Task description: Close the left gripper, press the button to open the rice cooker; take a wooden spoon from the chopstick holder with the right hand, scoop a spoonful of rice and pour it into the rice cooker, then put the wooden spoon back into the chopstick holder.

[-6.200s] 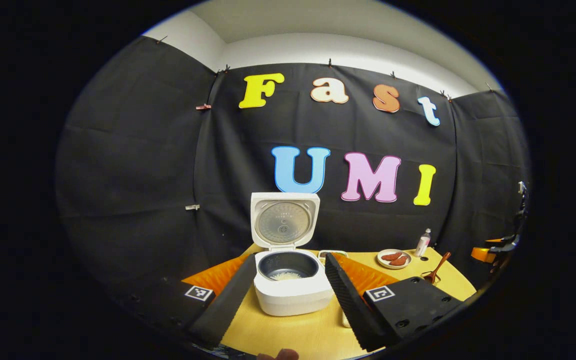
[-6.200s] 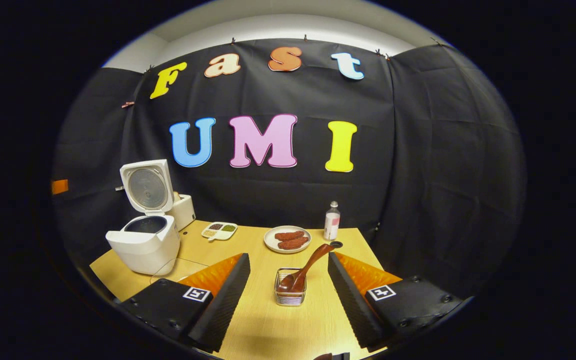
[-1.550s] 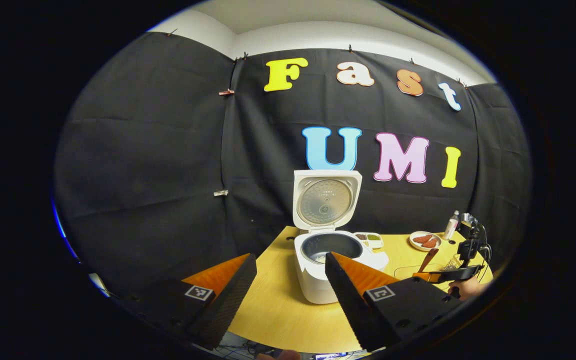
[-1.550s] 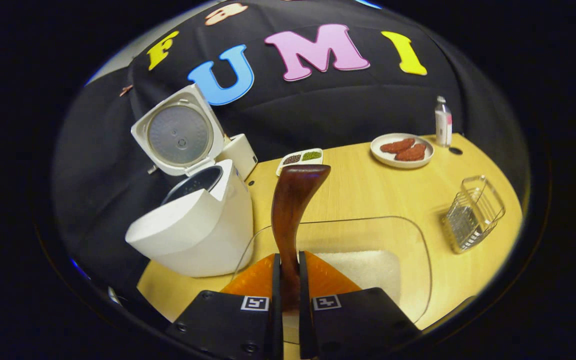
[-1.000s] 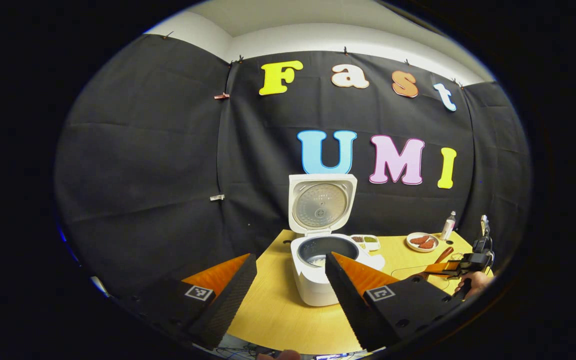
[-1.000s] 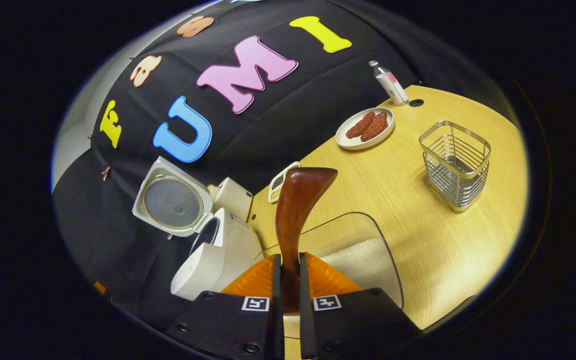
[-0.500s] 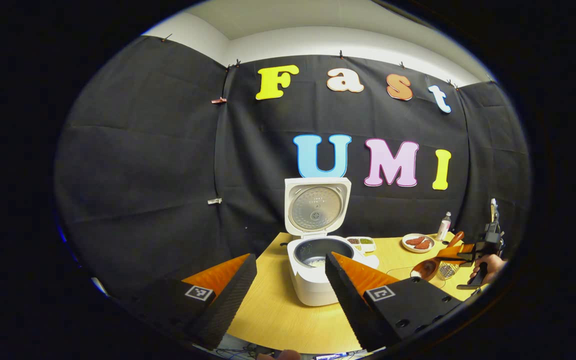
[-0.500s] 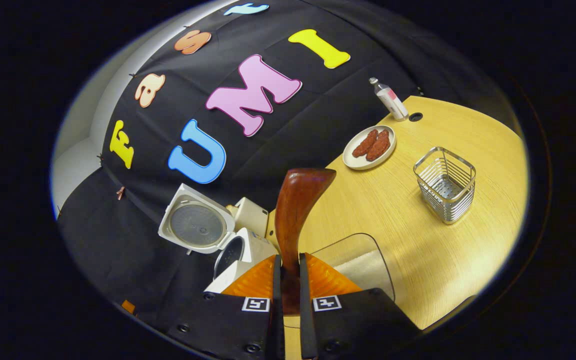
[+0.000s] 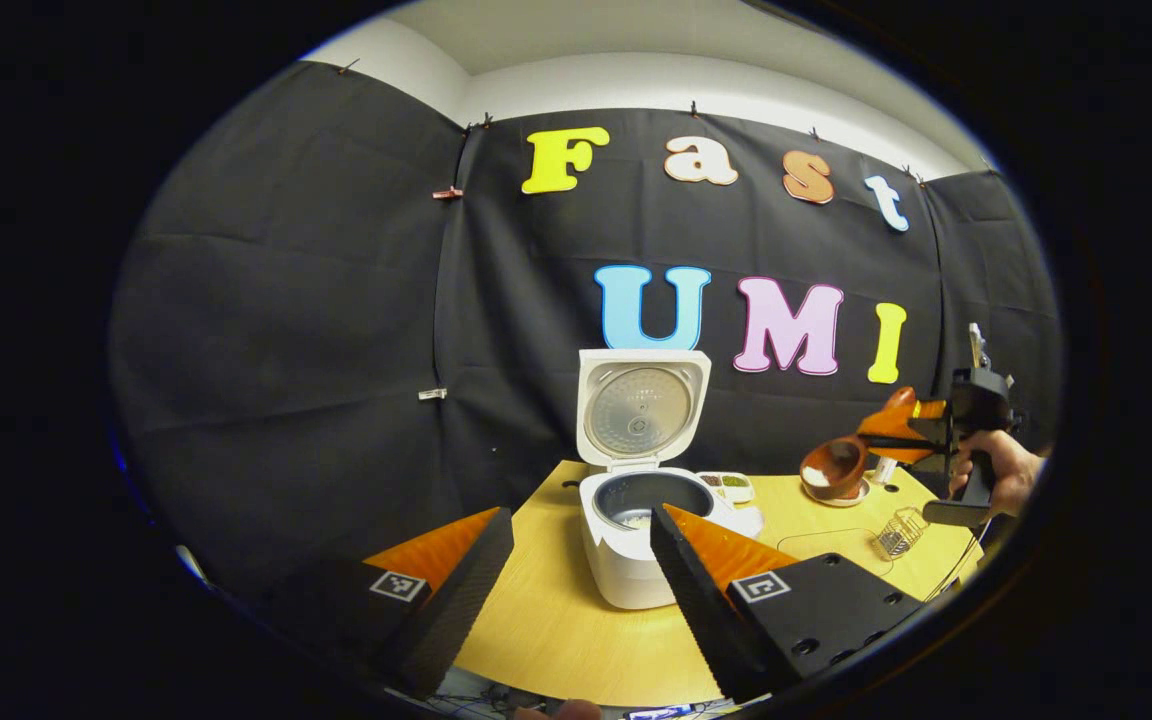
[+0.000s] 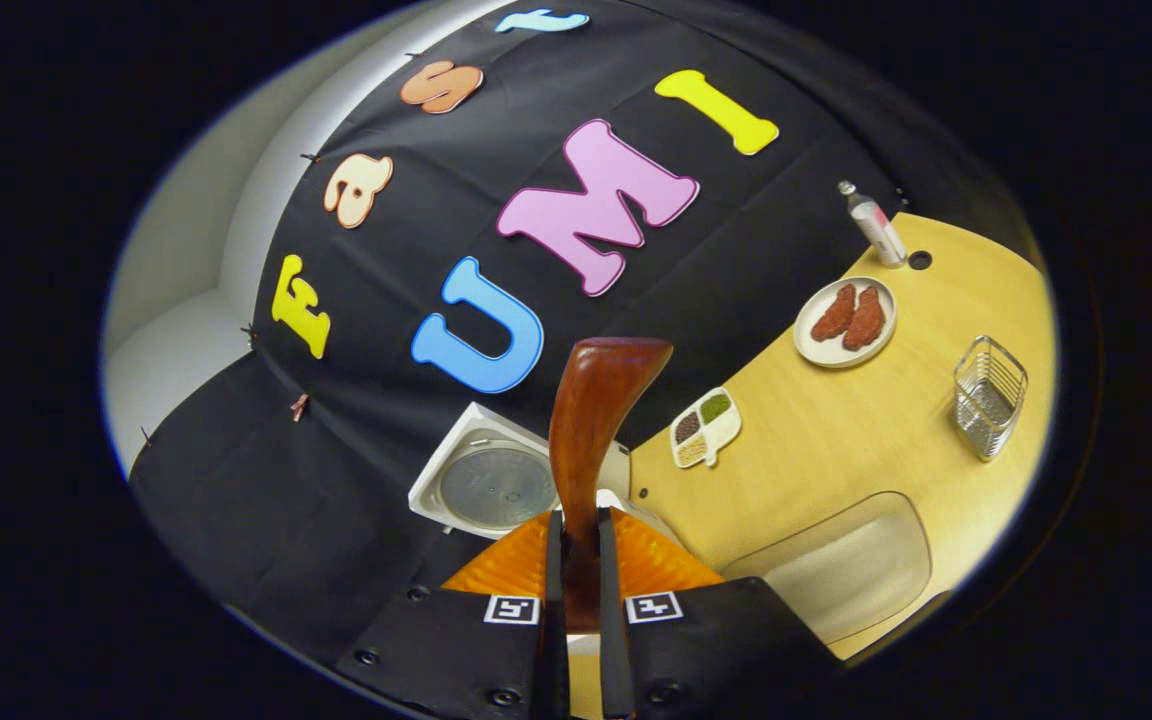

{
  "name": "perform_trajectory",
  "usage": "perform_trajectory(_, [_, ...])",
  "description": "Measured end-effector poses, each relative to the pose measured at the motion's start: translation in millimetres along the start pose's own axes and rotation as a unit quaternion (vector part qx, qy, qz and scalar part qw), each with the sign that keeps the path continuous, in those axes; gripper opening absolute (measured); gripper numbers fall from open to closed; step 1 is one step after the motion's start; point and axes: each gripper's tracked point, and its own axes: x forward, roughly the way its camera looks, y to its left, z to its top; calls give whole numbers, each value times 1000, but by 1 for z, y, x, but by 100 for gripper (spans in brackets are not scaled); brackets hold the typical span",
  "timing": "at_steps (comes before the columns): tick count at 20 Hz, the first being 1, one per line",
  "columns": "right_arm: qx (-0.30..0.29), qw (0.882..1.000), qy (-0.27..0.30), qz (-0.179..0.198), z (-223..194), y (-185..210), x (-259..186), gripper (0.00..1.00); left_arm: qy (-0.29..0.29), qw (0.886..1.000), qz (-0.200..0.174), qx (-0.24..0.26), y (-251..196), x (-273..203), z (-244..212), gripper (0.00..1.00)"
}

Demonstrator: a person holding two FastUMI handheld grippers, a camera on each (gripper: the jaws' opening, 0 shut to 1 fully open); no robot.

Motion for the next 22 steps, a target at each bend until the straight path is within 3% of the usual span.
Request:
perform_trajectory(4, [3,1000,5,22,-18,45,48,17,4,1000,6,-12,11,13,-3,95])
perform_trajectory(9, [-53,998,10,19,-43,73,115,17,9,1000,5,-12,24,23,-15,95])
perform_trajectory(14, [-134,991,21,-3,-70,71,171,17,14,1000,3,-12,33,28,-31,95])
perform_trajectory(22, [-229,972,36,-32,-100,53,211,17,41,999,7,-22,37,27,-62,95])
